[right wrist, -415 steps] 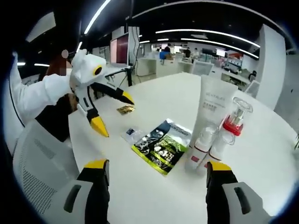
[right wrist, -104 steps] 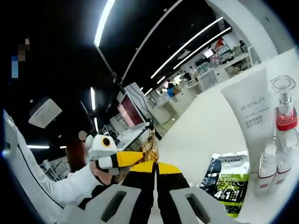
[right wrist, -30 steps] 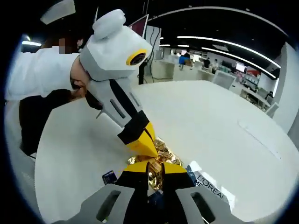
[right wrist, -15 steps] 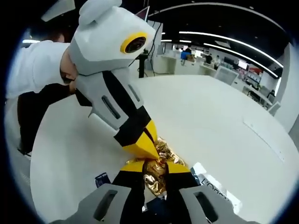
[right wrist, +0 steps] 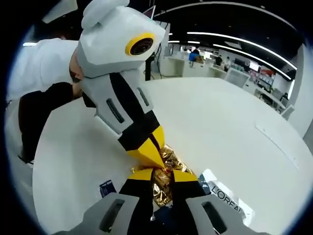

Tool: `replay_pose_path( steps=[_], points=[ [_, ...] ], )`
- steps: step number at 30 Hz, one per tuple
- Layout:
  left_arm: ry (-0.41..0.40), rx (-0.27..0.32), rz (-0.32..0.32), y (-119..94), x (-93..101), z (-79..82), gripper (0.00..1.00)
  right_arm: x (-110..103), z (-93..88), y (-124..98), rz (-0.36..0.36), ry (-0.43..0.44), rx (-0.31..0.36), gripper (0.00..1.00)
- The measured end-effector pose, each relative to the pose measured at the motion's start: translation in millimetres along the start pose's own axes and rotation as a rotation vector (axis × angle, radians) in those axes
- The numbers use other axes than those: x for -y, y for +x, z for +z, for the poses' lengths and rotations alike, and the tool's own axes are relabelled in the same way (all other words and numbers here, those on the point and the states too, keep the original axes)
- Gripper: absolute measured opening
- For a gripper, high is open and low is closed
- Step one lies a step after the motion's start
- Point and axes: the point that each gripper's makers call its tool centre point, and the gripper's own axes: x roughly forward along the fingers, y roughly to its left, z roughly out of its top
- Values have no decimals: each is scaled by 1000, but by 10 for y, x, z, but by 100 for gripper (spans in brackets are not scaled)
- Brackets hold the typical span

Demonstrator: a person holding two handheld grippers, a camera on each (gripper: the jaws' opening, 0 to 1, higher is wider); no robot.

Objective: Arrange the skincare products in the storage area until every visible bottle or jar stands upright without overlapping.

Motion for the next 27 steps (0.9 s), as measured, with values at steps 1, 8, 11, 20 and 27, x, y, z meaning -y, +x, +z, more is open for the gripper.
replay_pose_path(
  steps=[1,8,11,20,27],
  points=[
    [16,-2,5,4,-16,1,1,-5,-2,2,-4,18,3,9],
    [18,-1,67,-9,-156,14,7,22,-16,18,-13,31,-3,9],
    [10,8,85,-57,-195,9,6,29,-15,29,-8,30,-3,9],
    [-88,68,169,-236,-266,40,6,39,-11,38,-9,26,-1,10],
    [-83,78,176,-256,-115,46,5,28,14,21,-3,55,6,14]
  ],
)
